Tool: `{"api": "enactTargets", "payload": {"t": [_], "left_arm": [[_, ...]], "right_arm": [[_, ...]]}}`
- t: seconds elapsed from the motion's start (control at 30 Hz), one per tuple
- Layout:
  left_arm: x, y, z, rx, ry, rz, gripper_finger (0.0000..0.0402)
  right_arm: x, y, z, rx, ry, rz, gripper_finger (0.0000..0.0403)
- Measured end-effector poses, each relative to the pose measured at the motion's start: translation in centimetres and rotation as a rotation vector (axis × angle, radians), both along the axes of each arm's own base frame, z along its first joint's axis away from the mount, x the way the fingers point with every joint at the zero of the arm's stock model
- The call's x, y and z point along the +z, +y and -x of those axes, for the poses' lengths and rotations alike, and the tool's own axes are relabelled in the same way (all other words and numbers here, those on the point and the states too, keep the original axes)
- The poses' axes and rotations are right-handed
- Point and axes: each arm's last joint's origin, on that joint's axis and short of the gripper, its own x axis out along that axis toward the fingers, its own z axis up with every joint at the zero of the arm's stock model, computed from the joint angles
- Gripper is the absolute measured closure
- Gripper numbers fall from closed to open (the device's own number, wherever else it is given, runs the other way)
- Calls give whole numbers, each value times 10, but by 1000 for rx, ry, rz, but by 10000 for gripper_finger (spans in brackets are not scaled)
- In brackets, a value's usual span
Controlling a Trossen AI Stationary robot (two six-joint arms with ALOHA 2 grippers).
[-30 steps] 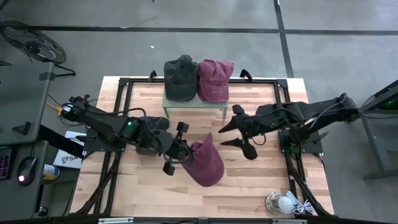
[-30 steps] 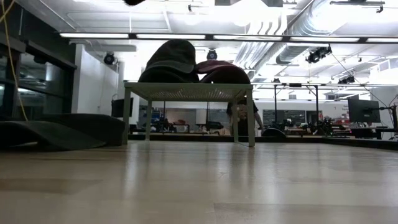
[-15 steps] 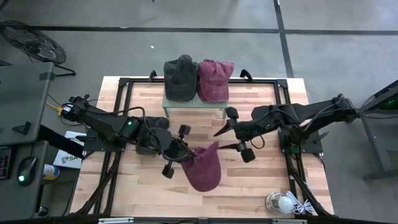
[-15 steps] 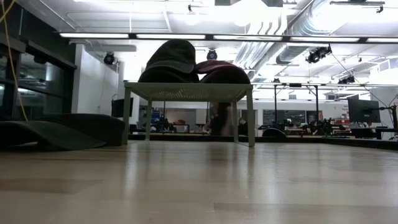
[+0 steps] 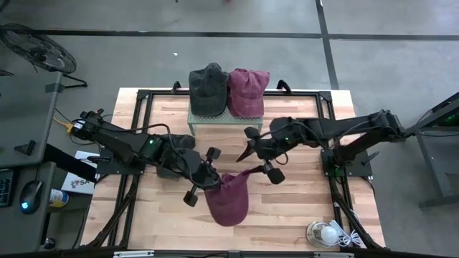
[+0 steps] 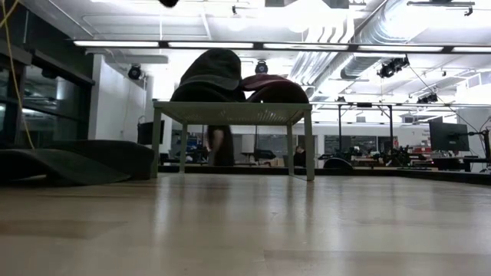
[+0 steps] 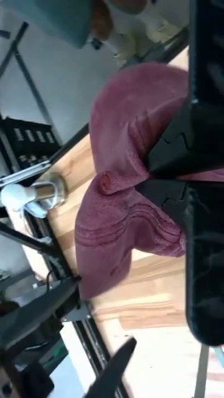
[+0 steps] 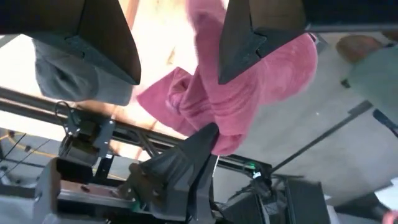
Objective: Pick & Place hat
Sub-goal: Stack the maroon cap on top of the maroon caps on the shelf
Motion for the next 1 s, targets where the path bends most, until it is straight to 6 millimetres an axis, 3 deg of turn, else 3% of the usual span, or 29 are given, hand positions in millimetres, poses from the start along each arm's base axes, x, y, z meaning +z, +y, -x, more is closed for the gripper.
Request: {"api": "enactTargets", "payload": {"t": [0.37, 0.63, 1.0], "left_arm": [[-19, -4, -8, -42, 93, -63, 401], [-33, -8, -19, -54, 133, -98, 401], [-35, -8, -19, -50, 138, -116, 401]], "right_arm": [[-11, -16, -17, 30, -52, 97, 196], [-33, -9, -38, 114, -32, 69, 196], [-61, 2, -59, 185, 21, 51, 196]]}}
